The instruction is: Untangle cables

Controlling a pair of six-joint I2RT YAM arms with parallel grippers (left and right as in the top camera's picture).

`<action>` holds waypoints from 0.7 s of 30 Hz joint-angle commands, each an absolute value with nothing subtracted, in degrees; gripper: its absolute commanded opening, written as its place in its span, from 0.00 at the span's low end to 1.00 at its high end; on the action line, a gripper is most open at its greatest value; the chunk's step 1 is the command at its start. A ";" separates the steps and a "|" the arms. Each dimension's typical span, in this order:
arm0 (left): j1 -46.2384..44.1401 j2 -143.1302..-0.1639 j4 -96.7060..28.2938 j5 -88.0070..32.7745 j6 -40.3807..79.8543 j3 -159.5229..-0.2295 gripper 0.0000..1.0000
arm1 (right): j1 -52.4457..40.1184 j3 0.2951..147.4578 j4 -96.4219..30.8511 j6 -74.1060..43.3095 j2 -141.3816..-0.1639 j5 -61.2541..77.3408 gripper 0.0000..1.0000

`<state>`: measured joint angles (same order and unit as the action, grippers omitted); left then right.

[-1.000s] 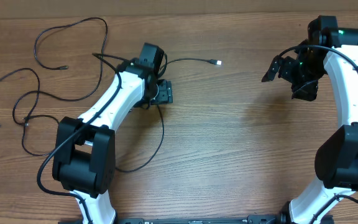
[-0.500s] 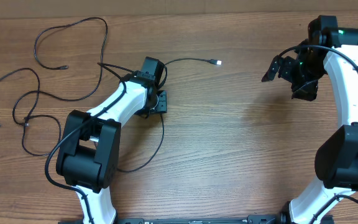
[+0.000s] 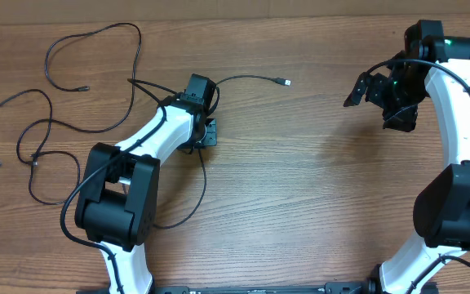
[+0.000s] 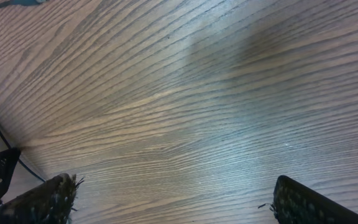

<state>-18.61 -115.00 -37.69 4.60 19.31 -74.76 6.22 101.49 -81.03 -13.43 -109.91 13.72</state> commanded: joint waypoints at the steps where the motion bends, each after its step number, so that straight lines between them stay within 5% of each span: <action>1: -18.28 -118.17 -39.09 4.54 18.74 -74.65 0.04 | 6.02 101.56 -80.82 -12.99 -110.28 14.15 1.00; 13: -12.80 -105.10 -55.96 4.91 15.92 -105.62 0.04 | 6.02 101.58 -80.90 -12.99 -110.28 14.15 1.00; 21: 1.52 -97.03 -65.73 5.10 14.79 -127.76 0.04 | 6.02 101.56 -80.90 -12.99 -110.28 14.15 1.00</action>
